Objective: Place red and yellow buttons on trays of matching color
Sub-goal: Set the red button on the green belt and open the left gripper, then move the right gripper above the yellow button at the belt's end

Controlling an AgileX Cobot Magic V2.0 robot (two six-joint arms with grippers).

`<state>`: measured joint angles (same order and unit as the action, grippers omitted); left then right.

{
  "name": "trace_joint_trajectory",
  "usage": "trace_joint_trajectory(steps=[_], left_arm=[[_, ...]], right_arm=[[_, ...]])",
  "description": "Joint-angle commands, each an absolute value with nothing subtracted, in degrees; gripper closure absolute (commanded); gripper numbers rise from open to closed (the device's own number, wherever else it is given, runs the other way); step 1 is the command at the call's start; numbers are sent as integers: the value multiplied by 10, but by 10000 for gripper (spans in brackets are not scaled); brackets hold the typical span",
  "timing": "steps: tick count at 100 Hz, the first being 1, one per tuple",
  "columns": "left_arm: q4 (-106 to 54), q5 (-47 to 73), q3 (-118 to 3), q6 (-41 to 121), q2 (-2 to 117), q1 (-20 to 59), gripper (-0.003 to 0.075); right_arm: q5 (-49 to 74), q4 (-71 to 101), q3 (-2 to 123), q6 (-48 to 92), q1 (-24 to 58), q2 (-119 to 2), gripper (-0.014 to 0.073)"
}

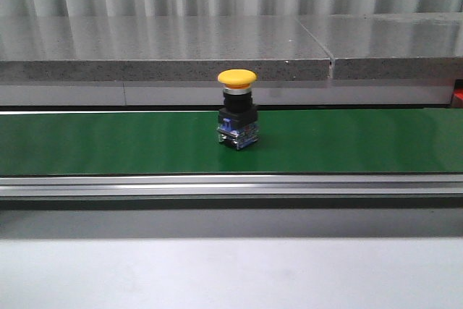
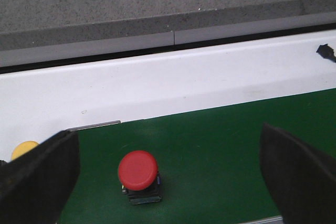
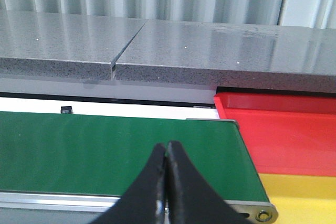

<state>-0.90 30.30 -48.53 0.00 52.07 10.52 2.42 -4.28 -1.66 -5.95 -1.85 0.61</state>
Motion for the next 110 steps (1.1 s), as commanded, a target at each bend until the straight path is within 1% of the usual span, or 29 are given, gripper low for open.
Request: trace_joint_trajectory(steps=[1,9,13,18,24,28,31,35,38,42,45,47,51,69,79,90,99,110], left_arm=[[-12,201,-436,0,465,115,83],[-12,173,-381,-4,422,115,85],[-12,165,-362,-4,408,115,98],[-12,157,-340,-4,387,115,132],[-16,152,-319,-4,371,115,191],[-16,149,-309,-4,363,115,266],[-16,147,-303,-4,360,115,304],[-16,145,-299,-4,357,115,404],[-16,144,-297,-4,356,115,449],[-16,143,-295,-4,356,115,559],[-16,139,-295,-4,356,115,605],[-16,138,-295,-4,356,115,666],[-16,134,-295,-4,356,115,741],[-16,131,-295,-4,356,115,740],[-16,131,-295,-4,356,115,740],[-16,131,-295,-4,356,115,740],[-16,131,-295,-4,357,115,740],[-16,131,-295,-4,360,115,740]], right_arm=[[-21,-50,-13,-56,-21,14,663],[-21,-50,-13,-56,-21,14,663],[-21,-50,-13,-56,-21,14,663],[-21,-50,-13,-56,-21,14,663],[-21,-50,-13,-56,-21,14,663],[-21,-50,-13,-56,-21,14,663],[-21,-50,-13,-56,-21,14,663],[-21,-50,-13,-56,-21,14,663],[-21,-50,-13,-56,-21,14,663],[-21,-50,-13,-56,-21,14,663],[-21,-50,-13,-56,-21,14,663],[-21,-50,-13,-56,-21,14,663],[-21,-50,-13,-56,-21,14,663],[-27,-50,-13,-56,-21,14,663],[-53,-48,-11,-56,-21,14,663],[-50,-19,19,-56,-21,12,663],[-8,-6,66,-56,-21,0,663],[94,-4,145,-56,-21,-38,663]])
